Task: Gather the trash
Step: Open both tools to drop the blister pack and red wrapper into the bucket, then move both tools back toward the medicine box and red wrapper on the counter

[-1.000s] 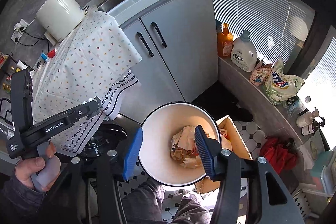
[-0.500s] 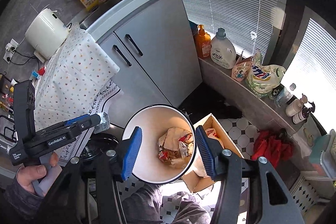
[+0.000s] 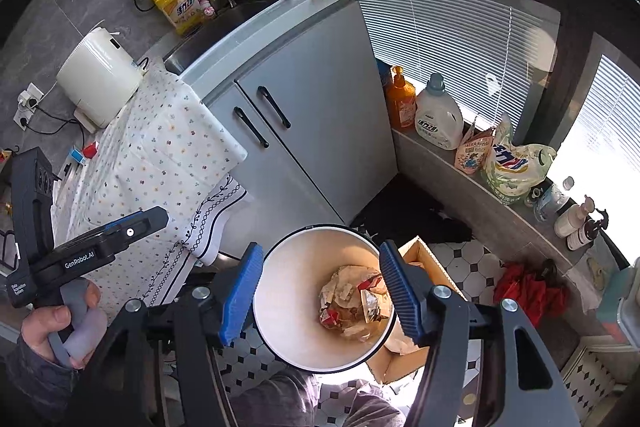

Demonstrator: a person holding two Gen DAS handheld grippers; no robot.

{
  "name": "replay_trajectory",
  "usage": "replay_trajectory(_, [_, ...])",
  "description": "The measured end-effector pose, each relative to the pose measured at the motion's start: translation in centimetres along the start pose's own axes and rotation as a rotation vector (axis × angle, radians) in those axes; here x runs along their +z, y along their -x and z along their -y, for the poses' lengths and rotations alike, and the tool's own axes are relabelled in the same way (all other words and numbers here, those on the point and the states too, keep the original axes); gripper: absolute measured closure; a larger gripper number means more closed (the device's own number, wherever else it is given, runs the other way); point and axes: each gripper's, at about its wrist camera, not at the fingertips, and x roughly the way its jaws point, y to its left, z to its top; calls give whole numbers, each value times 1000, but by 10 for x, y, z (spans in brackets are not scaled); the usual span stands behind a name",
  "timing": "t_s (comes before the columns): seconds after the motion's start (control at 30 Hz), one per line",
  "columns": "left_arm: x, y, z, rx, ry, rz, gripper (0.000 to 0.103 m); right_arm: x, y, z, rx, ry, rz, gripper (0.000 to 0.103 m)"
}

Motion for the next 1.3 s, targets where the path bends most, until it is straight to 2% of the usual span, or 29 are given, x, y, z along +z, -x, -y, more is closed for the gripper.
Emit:
replay_trajectory(0.17, [16,32,-46,81,61,84,9,19,-9,-35,31,50,17,25])
replay_trajectory(0.27, [22,51,-79,136,107,130,6,31,-15,-62,48,81,41,16])
replay_trajectory(0.4, [26,73,-120,193,168,172,6,49,-27,-100,78,126,59,10])
replay_trajectory(0.73, [24,139,-217,335,318,279,6,83,-63,-210,200,259,48,9])
replay_trajectory(1.03, [7,192,-293,435,445,359,6,88,-102,-324,300,421,3,9])
replay_trajectory(1.3, [1,219,-351,490,511,414,6,90,-130,-408,369,520,-11,11])
